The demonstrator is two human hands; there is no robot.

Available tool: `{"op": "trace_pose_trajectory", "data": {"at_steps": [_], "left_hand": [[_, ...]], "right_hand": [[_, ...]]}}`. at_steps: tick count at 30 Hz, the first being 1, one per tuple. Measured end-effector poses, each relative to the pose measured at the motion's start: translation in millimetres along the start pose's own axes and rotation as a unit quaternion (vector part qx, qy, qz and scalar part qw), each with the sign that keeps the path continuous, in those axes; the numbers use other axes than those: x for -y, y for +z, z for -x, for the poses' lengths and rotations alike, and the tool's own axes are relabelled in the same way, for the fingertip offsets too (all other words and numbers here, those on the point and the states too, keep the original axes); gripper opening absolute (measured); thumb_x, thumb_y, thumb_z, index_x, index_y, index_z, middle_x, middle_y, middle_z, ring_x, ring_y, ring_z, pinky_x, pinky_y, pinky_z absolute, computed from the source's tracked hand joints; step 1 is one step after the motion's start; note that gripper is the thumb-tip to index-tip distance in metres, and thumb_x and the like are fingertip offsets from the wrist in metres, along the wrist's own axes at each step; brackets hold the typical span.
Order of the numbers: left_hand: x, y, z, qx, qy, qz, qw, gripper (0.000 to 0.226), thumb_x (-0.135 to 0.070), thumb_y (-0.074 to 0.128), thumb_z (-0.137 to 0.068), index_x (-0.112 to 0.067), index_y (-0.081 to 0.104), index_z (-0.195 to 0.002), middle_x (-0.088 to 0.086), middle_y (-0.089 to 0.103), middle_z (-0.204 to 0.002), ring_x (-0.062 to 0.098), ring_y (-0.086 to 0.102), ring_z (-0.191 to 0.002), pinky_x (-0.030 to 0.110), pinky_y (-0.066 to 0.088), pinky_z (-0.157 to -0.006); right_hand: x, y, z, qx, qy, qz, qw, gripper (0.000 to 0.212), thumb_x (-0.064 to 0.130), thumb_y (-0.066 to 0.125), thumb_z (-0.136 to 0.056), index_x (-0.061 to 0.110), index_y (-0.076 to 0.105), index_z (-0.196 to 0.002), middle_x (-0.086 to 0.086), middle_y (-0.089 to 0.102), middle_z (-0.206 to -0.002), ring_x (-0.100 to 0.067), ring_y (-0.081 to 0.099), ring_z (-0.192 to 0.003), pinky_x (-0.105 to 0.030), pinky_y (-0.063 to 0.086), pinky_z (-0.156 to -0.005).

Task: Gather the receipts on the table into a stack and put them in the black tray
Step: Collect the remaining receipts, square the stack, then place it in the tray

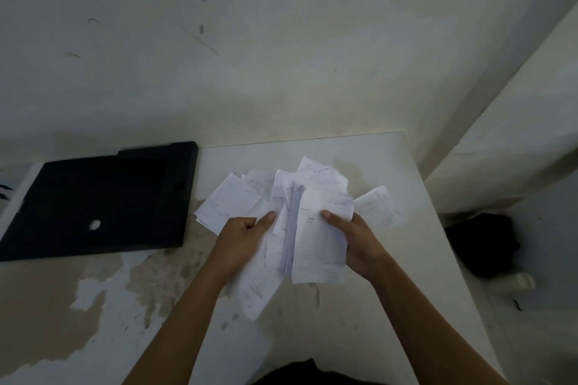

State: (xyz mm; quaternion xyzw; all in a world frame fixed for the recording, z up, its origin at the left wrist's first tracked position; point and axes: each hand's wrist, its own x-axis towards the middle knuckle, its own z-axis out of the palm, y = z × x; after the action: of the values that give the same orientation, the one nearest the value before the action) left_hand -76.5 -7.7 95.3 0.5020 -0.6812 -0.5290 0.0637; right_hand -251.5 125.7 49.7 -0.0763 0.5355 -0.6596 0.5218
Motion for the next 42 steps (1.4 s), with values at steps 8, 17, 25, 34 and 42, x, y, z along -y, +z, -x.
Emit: {"op": "trace_pose_trajectory", "data": {"at_steps": [8, 17, 25, 34, 42], "left_hand": [[6, -18, -5, 0.024, 0.028, -0.053, 0.998, 0.04, -0.048, 0.065, -0.085, -0.01, 0.076, -0.085, 0.005, 0.076, -0.081, 0.023, 0.073, -0.075, 0.032, 0.057, -0.068], [-12, -27, -17, 0.117, 0.015, -0.121, 0.986, 0.049, -0.05, 0.063, -0.085, -0.002, 0.07, -0.078, 0.003, 0.06, -0.069, 0.016, 0.054, -0.065, 0.028, 0.041, -0.066], [-15, -17, -11, 0.091, 0.005, -0.057, 0.994, 0.056, -0.058, 0.048, -0.09, -0.008, 0.074, -0.088, 0.011, 0.075, -0.089, 0.03, 0.071, -0.087, 0.03, 0.048, -0.075], [-11, -5, -5, 0.026, -0.029, 0.226, 0.973, 0.028, -0.048, 0.056, -0.091, -0.031, 0.074, -0.103, -0.004, 0.074, -0.11, 0.02, 0.066, -0.109, 0.045, 0.048, -0.1], [-5, 17, 12, 0.086, -0.069, 0.229, 0.967, 0.026, -0.032, 0.053, -0.097, -0.02, 0.067, -0.116, 0.003, 0.073, -0.112, 0.019, 0.069, -0.101, 0.038, 0.055, -0.09]], "right_hand": [[8, -28, 2, 0.0, -0.026, 0.02, 0.999, 0.039, 0.014, 0.072, -0.085, 0.016, 0.061, -0.123, -0.007, 0.069, -0.115, -0.031, 0.062, -0.111, -0.039, 0.058, -0.083], [27, -8, 2, 0.173, 0.048, 0.248, 0.952, 0.042, 0.023, 0.073, -0.085, 0.013, 0.059, -0.123, -0.011, 0.068, -0.12, -0.028, 0.065, -0.111, -0.043, 0.055, -0.096], [8, -9, 4, 0.179, 0.074, 0.202, 0.96, 0.042, 0.021, 0.069, -0.089, 0.014, 0.057, -0.129, -0.011, 0.065, -0.126, -0.028, 0.064, -0.115, -0.046, 0.053, -0.099], [-2, -17, 3, 0.038, 0.022, 0.086, 0.995, 0.034, 0.009, 0.067, -0.09, 0.009, 0.061, -0.124, -0.014, 0.068, -0.12, -0.03, 0.067, -0.108, -0.043, 0.058, -0.087], [-15, -11, 2, -0.018, 0.004, -0.029, 0.999, 0.041, 0.004, 0.063, -0.091, 0.006, 0.055, -0.131, -0.02, 0.064, -0.126, -0.037, 0.065, -0.11, -0.051, 0.057, -0.087]]}}
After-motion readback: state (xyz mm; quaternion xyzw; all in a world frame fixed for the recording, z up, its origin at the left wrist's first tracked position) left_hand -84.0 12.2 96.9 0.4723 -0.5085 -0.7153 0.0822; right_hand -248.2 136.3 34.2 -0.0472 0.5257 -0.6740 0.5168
